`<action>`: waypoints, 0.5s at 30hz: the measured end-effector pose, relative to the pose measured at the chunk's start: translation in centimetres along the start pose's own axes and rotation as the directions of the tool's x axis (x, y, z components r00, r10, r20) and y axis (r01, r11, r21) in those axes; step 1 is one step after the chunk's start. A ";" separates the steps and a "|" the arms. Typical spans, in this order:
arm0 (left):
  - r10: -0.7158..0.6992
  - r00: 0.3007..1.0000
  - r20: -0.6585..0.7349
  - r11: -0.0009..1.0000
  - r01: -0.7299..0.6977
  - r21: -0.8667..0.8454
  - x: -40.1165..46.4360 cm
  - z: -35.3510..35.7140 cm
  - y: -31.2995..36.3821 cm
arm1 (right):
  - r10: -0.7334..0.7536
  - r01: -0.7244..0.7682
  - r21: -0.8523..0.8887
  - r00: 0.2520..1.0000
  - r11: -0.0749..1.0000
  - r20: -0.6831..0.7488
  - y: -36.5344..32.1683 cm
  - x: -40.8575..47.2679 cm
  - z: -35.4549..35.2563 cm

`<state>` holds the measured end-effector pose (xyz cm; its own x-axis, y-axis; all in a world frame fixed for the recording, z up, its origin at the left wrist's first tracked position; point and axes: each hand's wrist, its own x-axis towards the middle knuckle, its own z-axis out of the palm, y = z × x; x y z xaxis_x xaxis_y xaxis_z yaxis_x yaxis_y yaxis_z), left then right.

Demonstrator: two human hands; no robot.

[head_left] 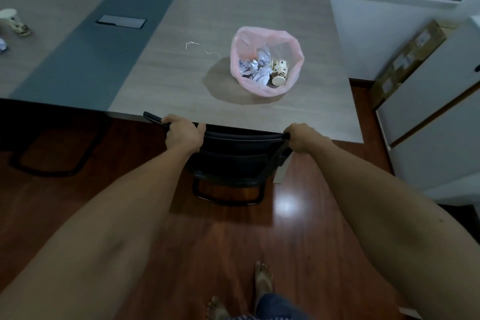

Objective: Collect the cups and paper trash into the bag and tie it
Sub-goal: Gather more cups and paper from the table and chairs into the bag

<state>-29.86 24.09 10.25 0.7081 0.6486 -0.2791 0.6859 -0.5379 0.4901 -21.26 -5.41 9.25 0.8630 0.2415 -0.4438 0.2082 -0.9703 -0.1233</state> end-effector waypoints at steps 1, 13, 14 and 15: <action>0.022 1.000 0.003 0.998 -0.023 0.056 0.4 -0.7 0.2 | 0.011 -0.010 -0.015 1.000 1.000 0.024 0.1 0.0 -0.2; 0.493 0.865 0.095 0.869 -0.494 -0.018 5.1 -2.4 5.6 | 0.170 -0.087 0.292 0.947 0.953 -0.272 -1.4 1.6 -5.9; 0.517 0.851 0.090 0.855 -0.518 -0.015 5.9 -2.0 6.5 | 0.181 -0.087 0.310 0.941 0.947 -0.287 -1.1 2.6 -6.3; 0.535 0.841 0.085 0.844 -0.535 -0.017 6.8 -1.6 7.5 | 0.188 -0.088 0.320 0.936 0.943 -0.296 -0.8 3.7 -6.6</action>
<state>-20.18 25.30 13.37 0.9763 0.2120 -0.0424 0.1971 -0.7922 0.5775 -15.16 -3.81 13.58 0.9837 0.0396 -0.1756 -0.0271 -0.9319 -0.3617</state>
